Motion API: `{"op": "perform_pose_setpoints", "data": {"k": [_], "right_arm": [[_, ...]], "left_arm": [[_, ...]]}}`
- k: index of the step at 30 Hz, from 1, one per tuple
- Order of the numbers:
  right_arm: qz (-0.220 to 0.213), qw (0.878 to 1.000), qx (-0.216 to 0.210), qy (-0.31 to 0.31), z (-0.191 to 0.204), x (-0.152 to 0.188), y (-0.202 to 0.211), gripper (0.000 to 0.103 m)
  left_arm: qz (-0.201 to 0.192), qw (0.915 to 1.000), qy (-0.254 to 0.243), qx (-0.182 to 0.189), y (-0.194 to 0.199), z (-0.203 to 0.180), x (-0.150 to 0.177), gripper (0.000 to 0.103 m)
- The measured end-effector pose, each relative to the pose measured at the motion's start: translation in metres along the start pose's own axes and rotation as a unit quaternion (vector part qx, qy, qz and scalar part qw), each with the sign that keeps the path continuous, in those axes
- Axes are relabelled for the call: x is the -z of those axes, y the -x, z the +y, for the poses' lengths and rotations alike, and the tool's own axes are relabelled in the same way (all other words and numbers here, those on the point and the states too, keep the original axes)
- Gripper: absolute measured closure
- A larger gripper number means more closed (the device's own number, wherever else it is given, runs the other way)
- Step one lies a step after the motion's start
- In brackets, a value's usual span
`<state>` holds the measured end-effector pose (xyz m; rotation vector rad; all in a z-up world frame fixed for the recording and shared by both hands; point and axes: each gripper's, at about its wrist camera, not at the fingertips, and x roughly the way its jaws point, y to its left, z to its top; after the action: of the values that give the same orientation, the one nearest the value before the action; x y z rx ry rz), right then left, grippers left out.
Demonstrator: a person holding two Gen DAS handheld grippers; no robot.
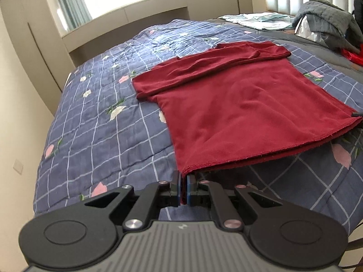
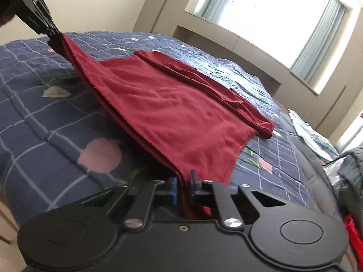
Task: Fold small clothes
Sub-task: 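Lift the hem with both grippers and fold it toward the collar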
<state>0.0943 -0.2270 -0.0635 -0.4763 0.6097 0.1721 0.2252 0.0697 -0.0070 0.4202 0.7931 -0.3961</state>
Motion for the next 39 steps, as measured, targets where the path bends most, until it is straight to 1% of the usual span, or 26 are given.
{"op": "perform_pose_setpoints", "data": {"k": [3,6,9,13,18,24,26,28,34,39], "right_arm": [[-0.011,1.0,-0.013,0.004,-0.008,-0.005,0.006,0.098],[-0.014,0.999,-0.03,-0.01,-0.021,-0.013,0.007,0.098],[-0.017,0.999,-0.037,-0.024,-0.035,-0.028,0.007,0.098],[-0.025,0.998,-0.044,-0.043,-0.065,-0.055,-0.001,0.098],[-0.037,0.997,-0.044,-0.057,-0.114,-0.099,-0.025,0.098],[-0.04,0.997,-0.046,-0.045,-0.171,-0.157,-0.078,0.098],[-0.043,0.998,-0.036,-0.029,-0.187,-0.174,-0.103,0.098],[-0.038,0.998,-0.032,-0.024,-0.202,-0.188,-0.131,0.098],[-0.011,0.999,-0.033,-0.035,-0.236,-0.213,-0.221,0.098],[0.01,0.999,-0.037,-0.038,-0.245,-0.214,-0.286,0.098]], "left_arm": [[-0.001,0.9999,0.013,-0.001,0.0,0.004,-0.006,0.099],[-0.004,0.9997,0.025,0.0,0.001,0.009,-0.016,0.099],[-0.009,0.9993,0.036,0.001,0.001,0.014,-0.032,0.099],[-0.021,0.9989,0.041,0.0,-0.002,0.022,-0.063,0.099],[-0.037,0.9978,0.055,0.002,-0.014,0.041,-0.115,0.099],[-0.056,0.9962,0.066,-0.01,-0.048,0.067,-0.189,0.098],[-0.064,0.9952,0.072,-0.017,-0.067,0.075,-0.212,0.098],[-0.066,0.9942,0.082,-0.02,-0.089,0.083,-0.233,0.098],[-0.052,0.9928,0.102,-0.037,-0.163,0.096,-0.275,0.098],[-0.028,0.9911,0.122,-0.045,-0.221,0.105,-0.292,0.098]]}}
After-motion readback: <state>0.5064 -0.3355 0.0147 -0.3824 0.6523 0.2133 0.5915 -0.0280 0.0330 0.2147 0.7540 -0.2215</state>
